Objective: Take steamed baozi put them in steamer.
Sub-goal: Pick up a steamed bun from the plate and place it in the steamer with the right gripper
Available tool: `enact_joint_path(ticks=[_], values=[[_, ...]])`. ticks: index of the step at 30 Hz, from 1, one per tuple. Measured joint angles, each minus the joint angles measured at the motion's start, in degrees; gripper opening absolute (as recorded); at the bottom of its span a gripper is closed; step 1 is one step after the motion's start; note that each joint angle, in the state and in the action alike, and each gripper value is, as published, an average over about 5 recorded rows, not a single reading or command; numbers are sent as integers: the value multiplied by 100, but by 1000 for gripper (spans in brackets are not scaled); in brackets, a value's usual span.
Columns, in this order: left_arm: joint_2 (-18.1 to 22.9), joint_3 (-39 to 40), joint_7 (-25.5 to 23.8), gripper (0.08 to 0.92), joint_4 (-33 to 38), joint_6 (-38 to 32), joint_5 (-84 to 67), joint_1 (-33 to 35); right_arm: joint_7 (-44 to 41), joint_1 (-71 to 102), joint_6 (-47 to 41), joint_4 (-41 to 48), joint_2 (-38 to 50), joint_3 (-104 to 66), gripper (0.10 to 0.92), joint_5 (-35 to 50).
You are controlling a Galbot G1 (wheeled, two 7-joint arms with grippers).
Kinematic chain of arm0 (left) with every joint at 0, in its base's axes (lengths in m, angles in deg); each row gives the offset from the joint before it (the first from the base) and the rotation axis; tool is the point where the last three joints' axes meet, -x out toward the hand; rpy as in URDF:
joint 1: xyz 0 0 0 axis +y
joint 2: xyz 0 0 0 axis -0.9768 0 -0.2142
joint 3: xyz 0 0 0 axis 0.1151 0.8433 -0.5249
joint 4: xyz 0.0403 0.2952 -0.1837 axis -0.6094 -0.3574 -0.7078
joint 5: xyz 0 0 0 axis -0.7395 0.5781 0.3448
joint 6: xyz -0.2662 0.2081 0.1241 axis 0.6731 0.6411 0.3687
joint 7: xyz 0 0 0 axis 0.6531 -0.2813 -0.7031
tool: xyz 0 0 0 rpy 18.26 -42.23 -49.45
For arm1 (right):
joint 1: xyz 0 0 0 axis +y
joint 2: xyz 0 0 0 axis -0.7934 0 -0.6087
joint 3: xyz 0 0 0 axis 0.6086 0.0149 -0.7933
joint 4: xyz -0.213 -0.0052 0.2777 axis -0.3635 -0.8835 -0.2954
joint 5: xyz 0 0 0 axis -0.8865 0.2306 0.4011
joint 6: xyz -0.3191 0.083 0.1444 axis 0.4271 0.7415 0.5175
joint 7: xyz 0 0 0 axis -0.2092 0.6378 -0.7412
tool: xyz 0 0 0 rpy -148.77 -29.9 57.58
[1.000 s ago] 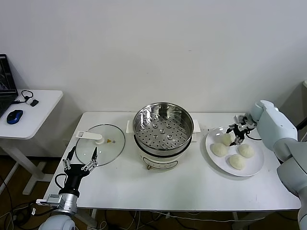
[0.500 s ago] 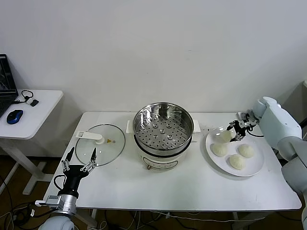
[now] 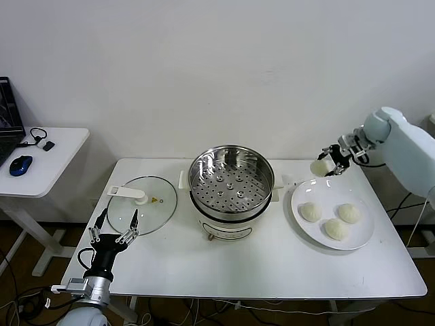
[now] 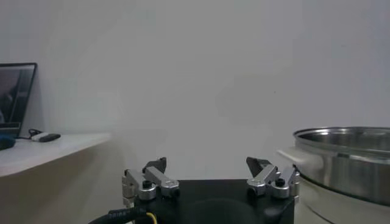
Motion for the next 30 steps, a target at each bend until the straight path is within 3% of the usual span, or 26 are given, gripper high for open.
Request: enact_joint_path(ticks=[7,14,22,30], values=[[-8,23,4,823,73,0,28,49,-8,-1059,-74,-1172,140,1104,644,783],[-50,87,15,823,151,-9,32,93,-6,-2037,-34,-1776,-189,2091,645,1338],[-33,57,44,823,214,-28,27,112,9,-2433,165,-1941,-925,2652,645,1455],[-35,41,57,823,326,-7,-31,175,56,-2242,591,-1549,-1825,2752,648,1005]])
